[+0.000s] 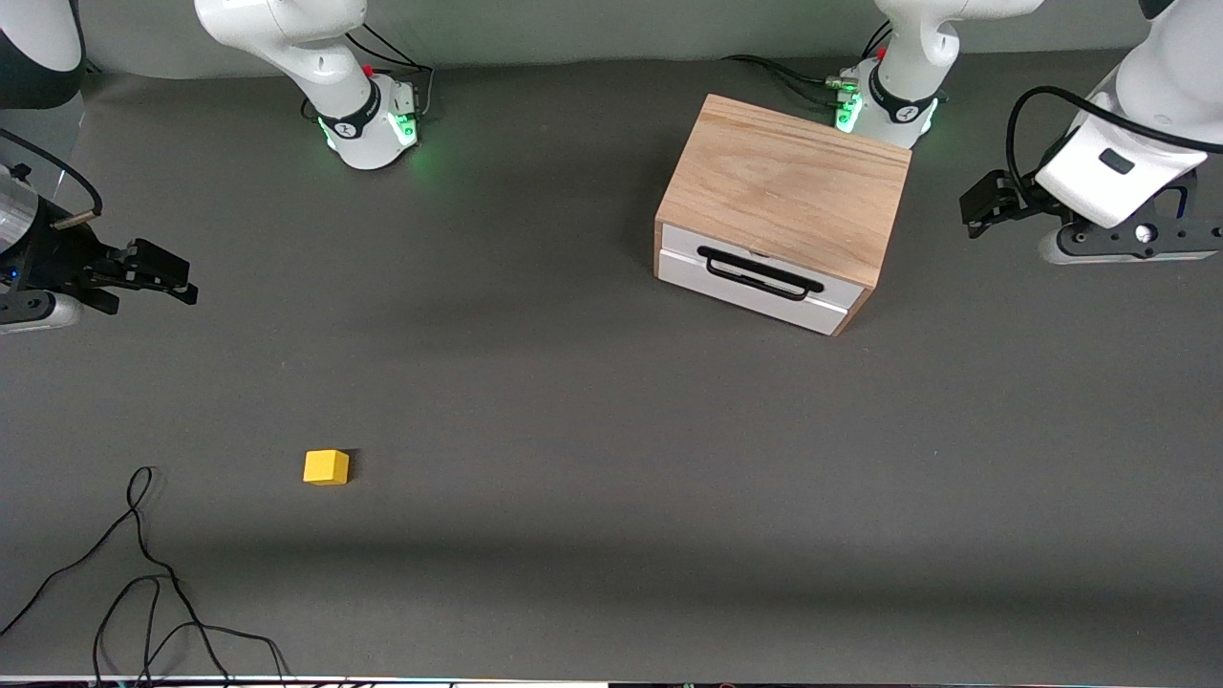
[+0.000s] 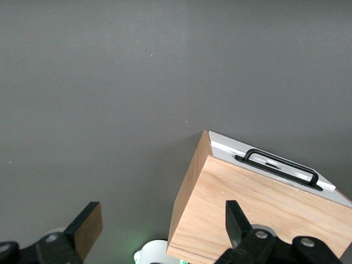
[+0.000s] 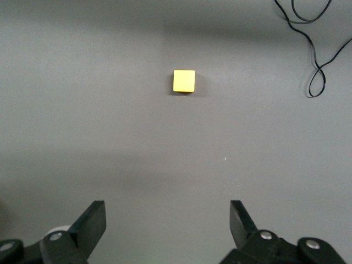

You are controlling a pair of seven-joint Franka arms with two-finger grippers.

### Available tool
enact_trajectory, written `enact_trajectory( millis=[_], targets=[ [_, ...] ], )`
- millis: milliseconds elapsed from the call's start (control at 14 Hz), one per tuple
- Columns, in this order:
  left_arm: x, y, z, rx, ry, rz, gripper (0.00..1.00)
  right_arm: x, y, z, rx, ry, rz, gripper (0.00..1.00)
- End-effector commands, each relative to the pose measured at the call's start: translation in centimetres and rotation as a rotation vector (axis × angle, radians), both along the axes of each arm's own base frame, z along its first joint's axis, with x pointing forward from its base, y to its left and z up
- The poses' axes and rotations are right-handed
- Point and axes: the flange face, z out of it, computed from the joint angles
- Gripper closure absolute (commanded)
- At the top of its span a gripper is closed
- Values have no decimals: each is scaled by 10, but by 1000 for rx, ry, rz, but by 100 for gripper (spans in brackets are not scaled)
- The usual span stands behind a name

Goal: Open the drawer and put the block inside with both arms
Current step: 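Move the right gripper toward the yellow cube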

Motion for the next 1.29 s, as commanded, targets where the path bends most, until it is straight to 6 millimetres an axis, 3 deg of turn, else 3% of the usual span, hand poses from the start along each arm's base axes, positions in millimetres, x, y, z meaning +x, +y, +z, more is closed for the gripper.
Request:
enact_trajectory(
  millis=[0, 357, 1214],
  targets=[
    [-3, 2, 1, 11, -14, -14, 0, 1, 3, 5, -13, 11, 1, 0],
    [-2, 1, 2, 8, -18, -15, 0, 1, 4, 7, -15, 9, 6, 0],
    [1, 7, 0, -56, -10, 9, 0, 21, 2, -33, -16, 62, -2, 0]
  ],
)
